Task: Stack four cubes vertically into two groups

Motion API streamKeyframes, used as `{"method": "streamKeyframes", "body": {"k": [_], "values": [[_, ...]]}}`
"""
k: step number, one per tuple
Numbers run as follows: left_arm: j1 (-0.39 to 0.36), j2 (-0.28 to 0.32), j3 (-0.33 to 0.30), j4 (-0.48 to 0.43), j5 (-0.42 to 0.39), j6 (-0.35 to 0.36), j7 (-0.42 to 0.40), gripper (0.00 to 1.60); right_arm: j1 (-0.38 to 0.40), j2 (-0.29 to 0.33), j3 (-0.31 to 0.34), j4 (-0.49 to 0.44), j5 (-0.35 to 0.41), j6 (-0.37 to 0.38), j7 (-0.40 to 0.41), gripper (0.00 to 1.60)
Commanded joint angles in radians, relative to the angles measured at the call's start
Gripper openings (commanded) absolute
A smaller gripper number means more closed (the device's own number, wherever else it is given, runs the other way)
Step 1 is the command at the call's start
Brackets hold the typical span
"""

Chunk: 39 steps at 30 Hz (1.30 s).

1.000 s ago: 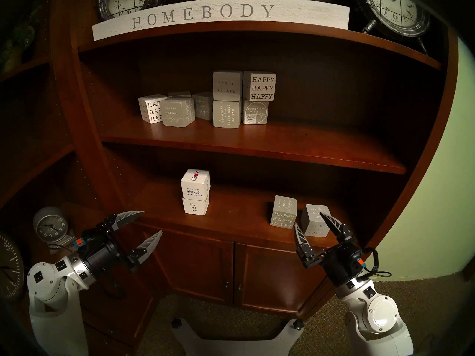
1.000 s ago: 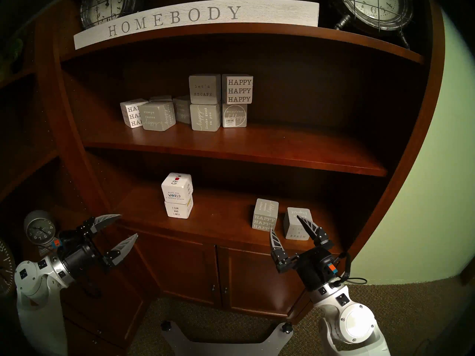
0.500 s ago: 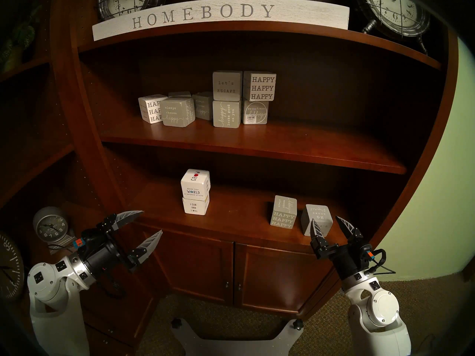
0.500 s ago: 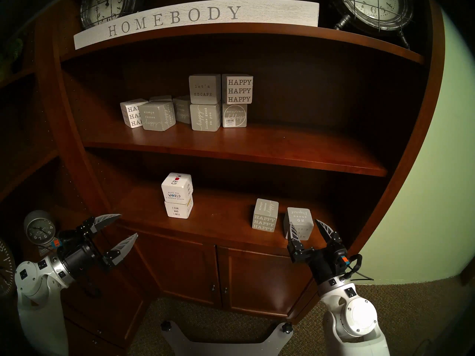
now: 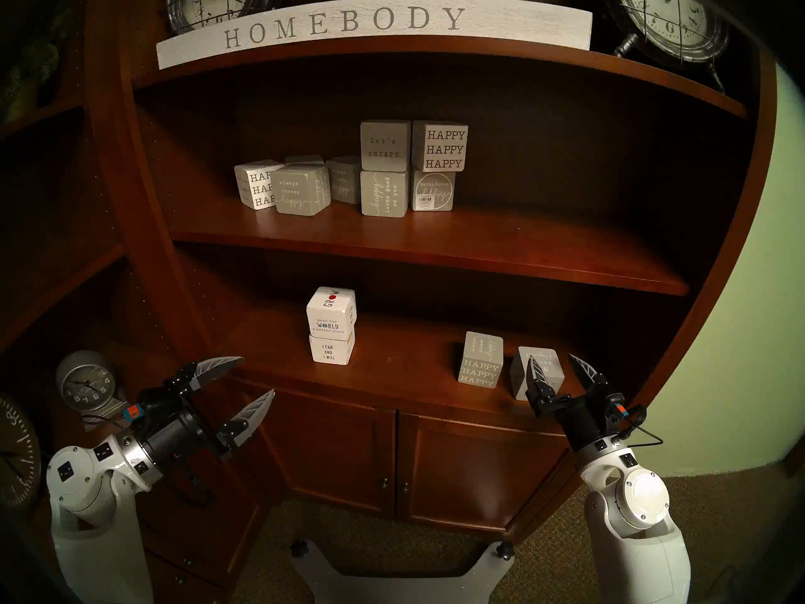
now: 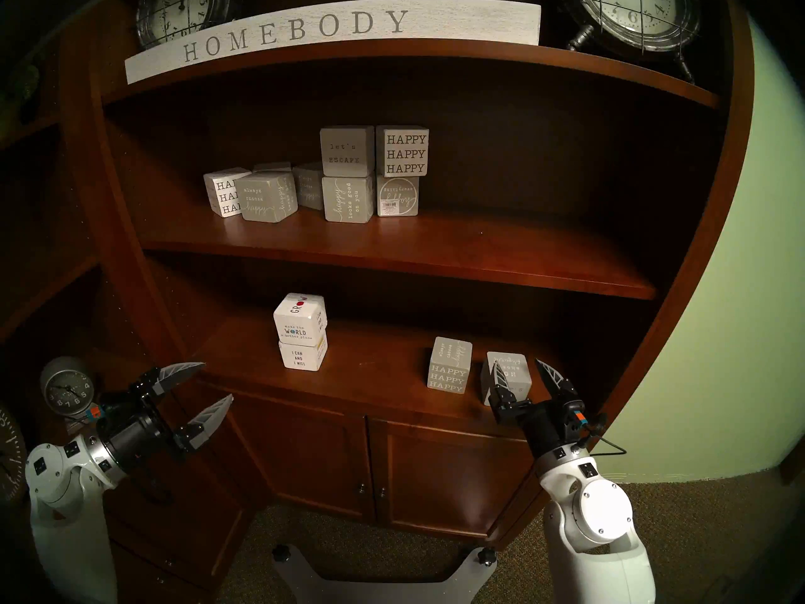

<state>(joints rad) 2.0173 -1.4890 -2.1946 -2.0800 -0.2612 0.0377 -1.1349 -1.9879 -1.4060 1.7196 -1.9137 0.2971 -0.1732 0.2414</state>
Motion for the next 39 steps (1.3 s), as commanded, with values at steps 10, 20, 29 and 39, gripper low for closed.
{"method": "streamKeyframes", "body": {"k": [10, 20, 29, 39], "values": [[-0.004, -0.004, -0.002, -0.011, 0.005, 0.006, -0.003, 1.6, 0.058, -0.012, -0.033, 0.022, -0.043, 0.018, -0.049, 1.6], [-0.008, -0.009, -0.005, -0.011, 0.01, 0.008, -0.009, 1.6, 0.063, -0.018, -0.041, 0.055, -0.072, 0.024, -0.076, 1.6], [-0.011, -0.013, -0.008, -0.011, 0.014, 0.009, -0.014, 1.6, 0.075, -0.021, -0.042, 0.082, -0.066, 0.038, -0.079, 1.6], [-0.015, -0.018, -0.011, -0.011, 0.018, 0.011, -0.02, 1.6, 0.085, -0.017, -0.045, 0.097, -0.049, 0.053, -0.068, 1.6]]}}
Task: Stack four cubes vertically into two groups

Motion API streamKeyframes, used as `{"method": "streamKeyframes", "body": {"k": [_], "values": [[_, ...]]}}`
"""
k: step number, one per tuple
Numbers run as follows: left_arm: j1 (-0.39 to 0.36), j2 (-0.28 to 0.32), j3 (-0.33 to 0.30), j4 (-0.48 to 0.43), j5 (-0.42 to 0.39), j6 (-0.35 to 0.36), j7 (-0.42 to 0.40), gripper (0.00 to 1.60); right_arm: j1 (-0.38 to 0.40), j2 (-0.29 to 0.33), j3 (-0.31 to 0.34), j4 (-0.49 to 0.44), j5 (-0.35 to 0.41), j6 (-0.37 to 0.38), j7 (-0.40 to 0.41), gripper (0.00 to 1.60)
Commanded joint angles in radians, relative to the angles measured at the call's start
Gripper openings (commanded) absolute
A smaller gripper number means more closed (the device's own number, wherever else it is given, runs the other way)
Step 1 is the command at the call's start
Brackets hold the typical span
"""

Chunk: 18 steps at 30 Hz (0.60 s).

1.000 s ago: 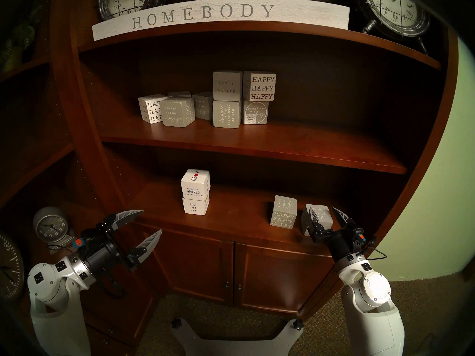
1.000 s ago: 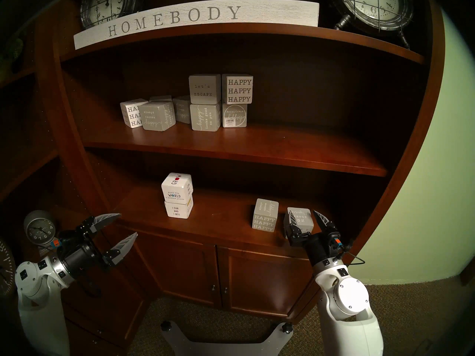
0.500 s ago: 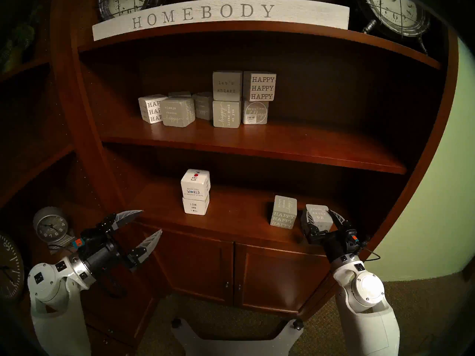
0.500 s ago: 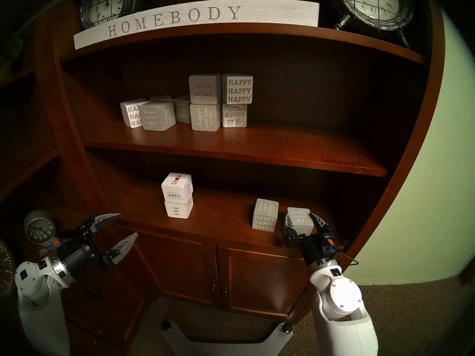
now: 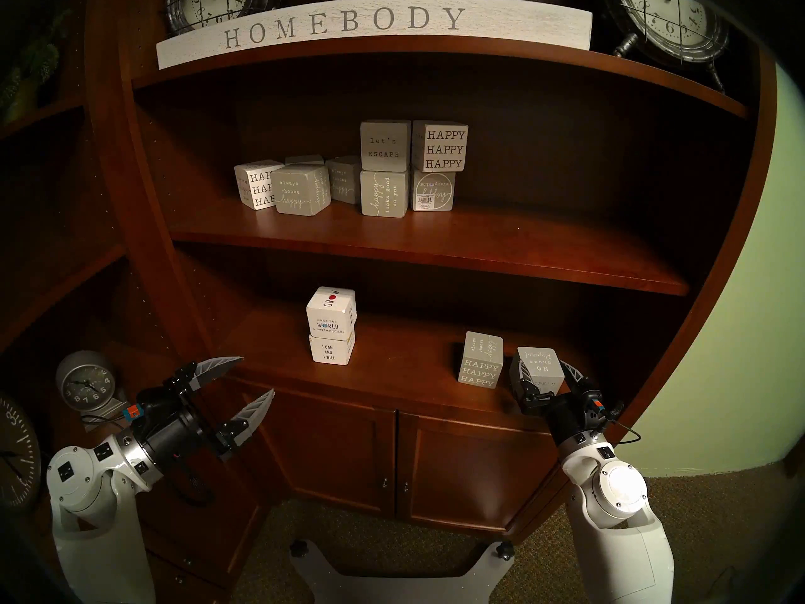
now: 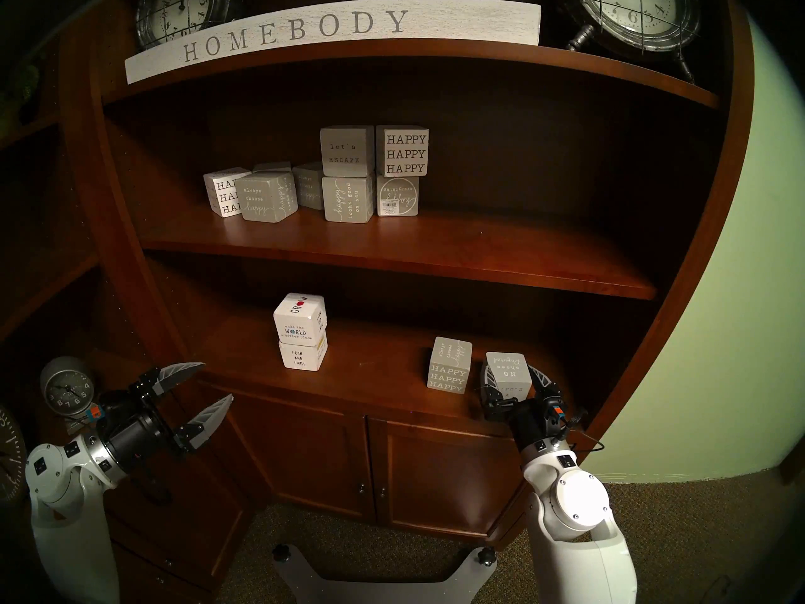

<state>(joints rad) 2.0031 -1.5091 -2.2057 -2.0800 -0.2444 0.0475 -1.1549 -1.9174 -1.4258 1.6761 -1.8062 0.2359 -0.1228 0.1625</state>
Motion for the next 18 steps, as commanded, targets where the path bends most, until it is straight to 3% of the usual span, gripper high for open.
{"method": "streamKeyframes", "body": {"k": [1, 12, 13, 14, 15, 17, 18], "values": [[-0.001, 0.001, 0.0, -0.011, 0.001, 0.001, 0.0, 1.6, 0.014, 0.002, -0.003, -0.012, 0.011, 0.003, 0.011, 1.6], [-0.005, -0.004, -0.003, -0.011, 0.006, 0.002, -0.007, 1.6, 0.013, -0.008, -0.009, -0.028, -0.025, 0.029, -0.02, 1.6], [-0.006, -0.005, -0.003, -0.011, 0.007, 0.003, -0.007, 1.6, 0.013, -0.009, -0.008, -0.03, -0.027, 0.031, -0.023, 1.39], [-0.006, -0.006, -0.004, -0.011, 0.007, 0.003, -0.008, 1.6, 0.013, -0.012, -0.009, -0.032, -0.04, 0.028, -0.035, 1.32], [-0.006, -0.006, -0.004, -0.011, 0.007, 0.003, -0.008, 1.6, 0.012, -0.012, -0.008, -0.033, -0.043, 0.029, -0.037, 0.88], [-0.007, -0.007, -0.005, -0.011, 0.008, 0.003, -0.01, 1.6, 0.011, -0.012, -0.007, -0.032, -0.052, 0.02, -0.042, 0.69], [-0.008, -0.008, -0.005, -0.011, 0.009, 0.003, -0.01, 1.6, 0.01, -0.014, -0.008, -0.031, -0.065, 0.011, -0.052, 0.68]]}}
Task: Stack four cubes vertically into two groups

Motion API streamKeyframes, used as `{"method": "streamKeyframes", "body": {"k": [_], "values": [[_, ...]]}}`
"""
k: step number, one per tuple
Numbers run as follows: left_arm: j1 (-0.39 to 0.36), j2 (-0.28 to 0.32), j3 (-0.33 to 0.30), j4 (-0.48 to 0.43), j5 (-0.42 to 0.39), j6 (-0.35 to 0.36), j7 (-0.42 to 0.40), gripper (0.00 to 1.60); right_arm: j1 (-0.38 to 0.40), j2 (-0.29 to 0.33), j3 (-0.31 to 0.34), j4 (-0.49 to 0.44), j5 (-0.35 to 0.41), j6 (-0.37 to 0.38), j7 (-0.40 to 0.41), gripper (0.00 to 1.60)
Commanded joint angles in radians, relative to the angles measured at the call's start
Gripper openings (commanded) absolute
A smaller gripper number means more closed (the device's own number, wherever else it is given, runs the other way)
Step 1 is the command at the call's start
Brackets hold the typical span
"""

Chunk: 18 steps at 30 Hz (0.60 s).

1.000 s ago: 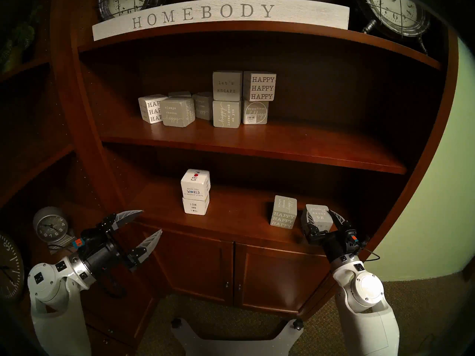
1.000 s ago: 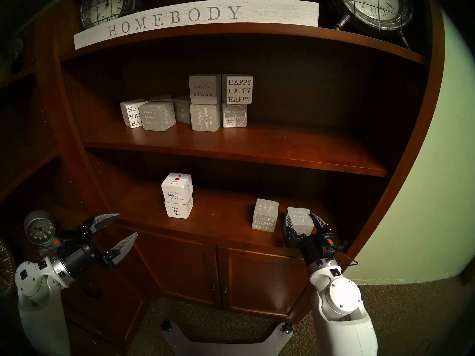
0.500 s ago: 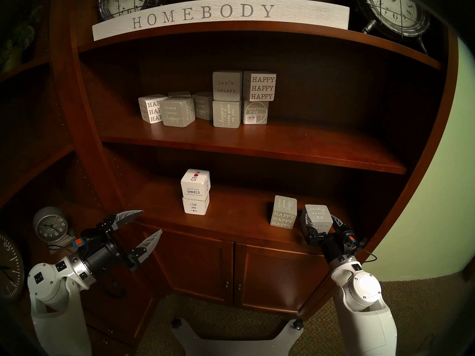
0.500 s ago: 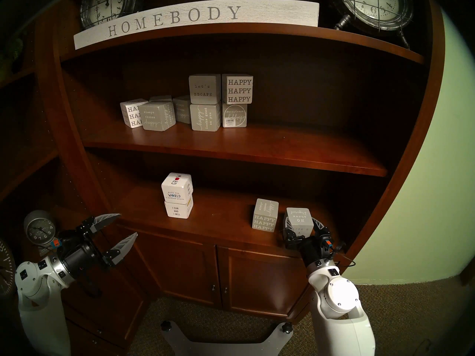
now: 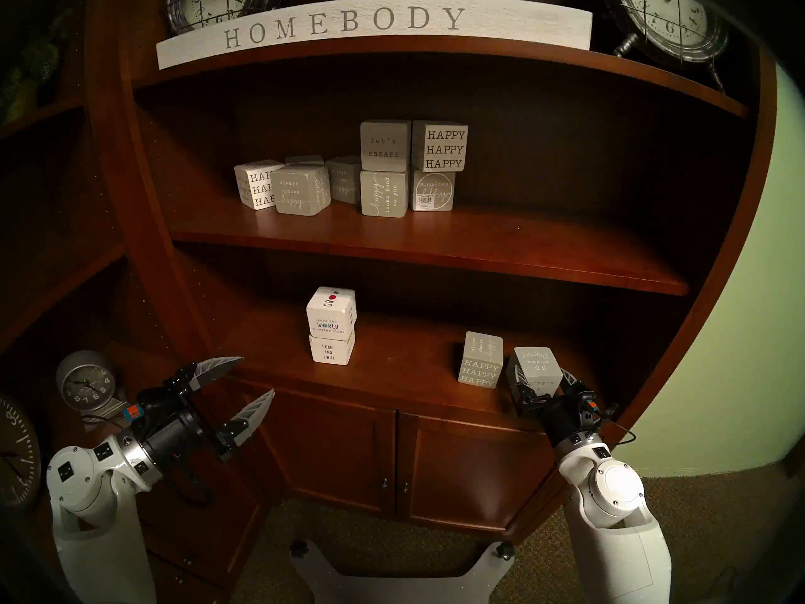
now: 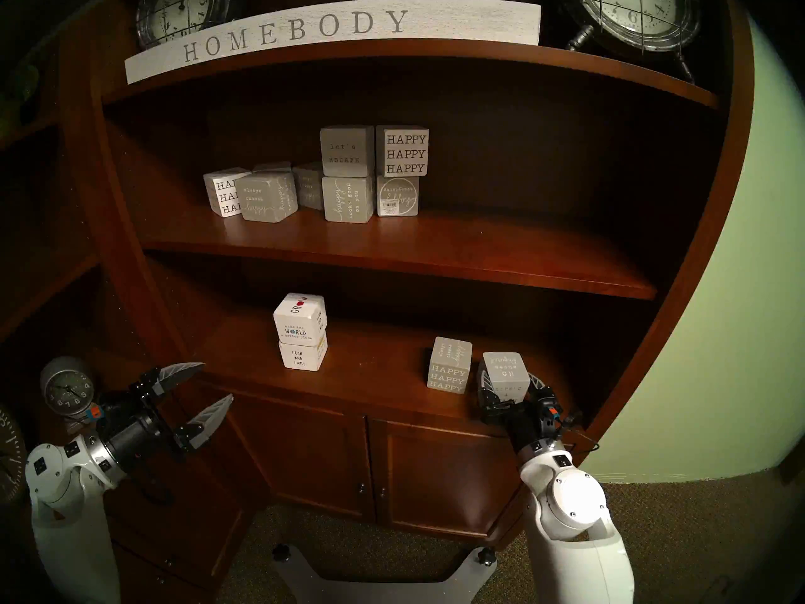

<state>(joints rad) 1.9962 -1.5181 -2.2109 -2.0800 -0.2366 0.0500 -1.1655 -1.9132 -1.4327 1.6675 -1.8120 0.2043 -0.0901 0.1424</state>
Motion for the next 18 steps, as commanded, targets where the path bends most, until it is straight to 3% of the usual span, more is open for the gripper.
{"method": "streamKeyframes", "body": {"k": [1, 4, 8, 10, 18], "values": [[-0.001, 0.001, 0.0, -0.011, 0.001, 0.001, 0.0, 1.6, 0.001, -0.006, 0.002, -0.033, -0.037, -0.027, -0.032, 0.68], [-0.002, -0.001, -0.001, -0.011, 0.003, 0.001, -0.002, 1.6, -0.011, -0.007, 0.002, -0.061, -0.048, -0.046, -0.034, 0.45], [-0.004, -0.002, -0.002, -0.01, 0.004, 0.001, -0.005, 1.6, -0.021, -0.013, -0.001, -0.117, -0.063, -0.069, -0.043, 0.4], [-0.005, -0.003, -0.003, -0.01, 0.004, 0.001, -0.006, 1.6, -0.023, -0.022, -0.002, -0.139, -0.066, -0.076, -0.052, 0.17], [-0.008, -0.008, -0.005, -0.009, 0.007, 0.002, -0.011, 1.6, -0.03, -0.039, -0.014, -0.225, -0.052, -0.071, -0.053, 0.18]]}}
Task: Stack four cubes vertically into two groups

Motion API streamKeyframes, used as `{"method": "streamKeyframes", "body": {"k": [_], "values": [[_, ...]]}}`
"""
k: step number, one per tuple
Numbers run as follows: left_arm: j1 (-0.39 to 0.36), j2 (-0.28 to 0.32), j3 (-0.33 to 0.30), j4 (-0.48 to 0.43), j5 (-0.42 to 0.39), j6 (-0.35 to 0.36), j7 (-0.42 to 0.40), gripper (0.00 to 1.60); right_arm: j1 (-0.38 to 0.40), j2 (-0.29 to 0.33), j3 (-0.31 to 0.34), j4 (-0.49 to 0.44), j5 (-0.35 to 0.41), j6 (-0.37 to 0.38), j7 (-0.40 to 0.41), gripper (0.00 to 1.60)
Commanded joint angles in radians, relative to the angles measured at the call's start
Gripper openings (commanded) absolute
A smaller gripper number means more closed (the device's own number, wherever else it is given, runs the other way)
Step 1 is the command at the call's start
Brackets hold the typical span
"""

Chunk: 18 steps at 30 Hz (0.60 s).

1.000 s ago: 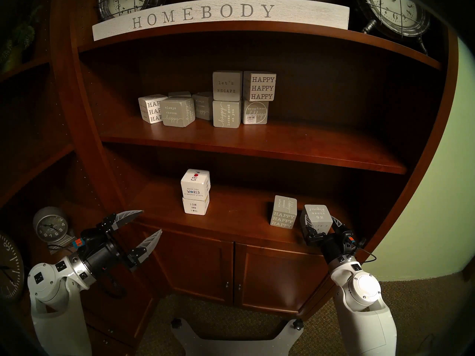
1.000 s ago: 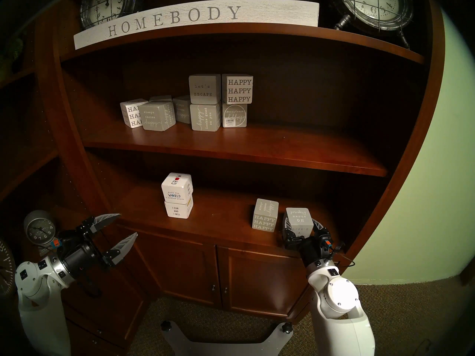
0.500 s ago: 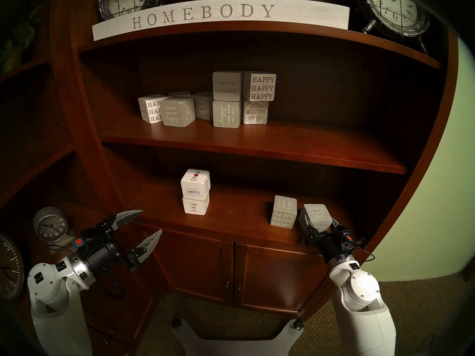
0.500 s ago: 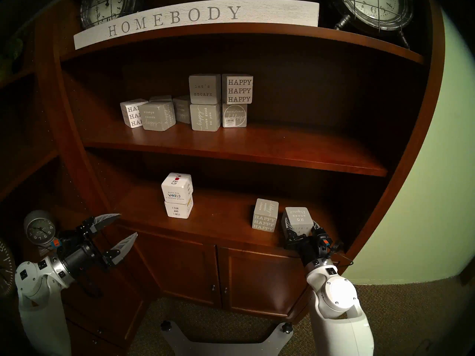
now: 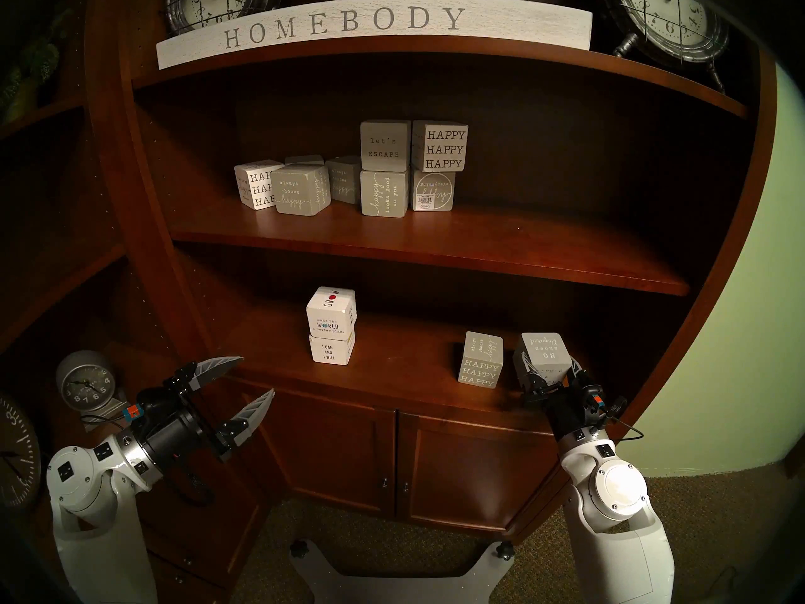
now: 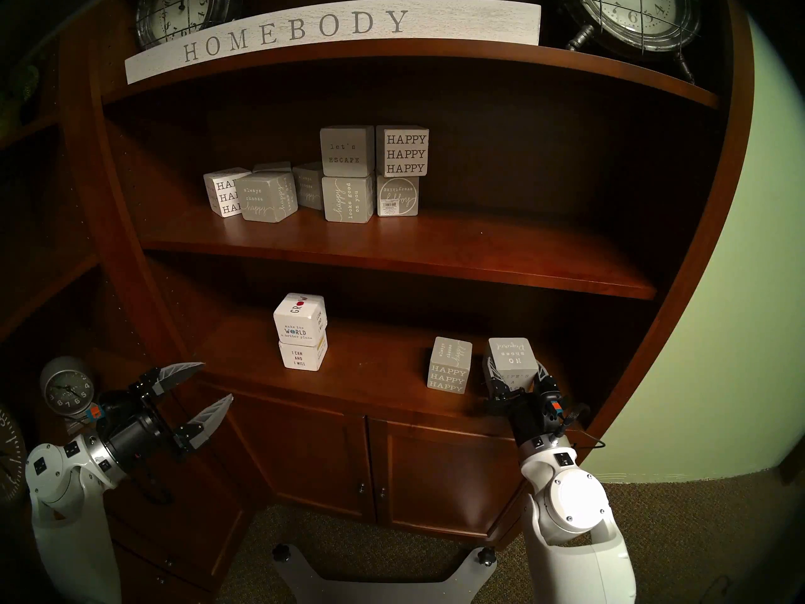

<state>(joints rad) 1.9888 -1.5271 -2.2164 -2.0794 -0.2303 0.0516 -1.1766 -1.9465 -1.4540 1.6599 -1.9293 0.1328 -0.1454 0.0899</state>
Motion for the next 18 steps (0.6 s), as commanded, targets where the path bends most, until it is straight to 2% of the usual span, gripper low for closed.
{"method": "streamKeyframes", "body": {"k": [1, 2, 3, 5, 8, 9, 14, 18], "values": [[-0.001, 0.001, 0.0, -0.01, 0.002, 0.0, -0.001, 1.6, 0.005, -0.021, -0.008, -0.117, 0.024, -0.011, -0.002, 0.18], [-0.002, 0.0, 0.0, -0.01, 0.002, 0.001, -0.001, 1.6, -0.003, -0.024, -0.008, -0.14, 0.029, 0.009, -0.004, 0.1], [-0.002, 0.0, -0.001, -0.01, 0.003, 0.001, -0.002, 1.6, 0.014, -0.023, -0.012, -0.124, 0.038, -0.005, 0.003, 0.06], [-0.003, -0.001, -0.001, -0.01, 0.003, 0.001, -0.003, 1.6, 0.011, -0.027, -0.018, -0.157, 0.042, 0.024, -0.002, 0.13], [-0.004, -0.003, -0.002, -0.01, 0.005, 0.001, -0.005, 1.6, 0.027, -0.031, -0.031, -0.164, 0.046, 0.048, -0.007, 0.11], [-0.004, -0.003, -0.002, -0.011, 0.006, 0.002, -0.005, 1.6, 0.035, -0.039, -0.034, -0.163, 0.065, 0.065, -0.007, 0.11], [-0.006, -0.006, -0.004, -0.011, 0.008, 0.003, -0.008, 1.6, 0.074, -0.046, -0.063, -0.132, 0.052, 0.091, -0.021, 0.06], [-0.008, -0.008, -0.005, -0.011, 0.01, 0.003, -0.01, 1.6, 0.093, -0.057, -0.087, -0.119, 0.041, 0.103, -0.035, 0.09]]}}
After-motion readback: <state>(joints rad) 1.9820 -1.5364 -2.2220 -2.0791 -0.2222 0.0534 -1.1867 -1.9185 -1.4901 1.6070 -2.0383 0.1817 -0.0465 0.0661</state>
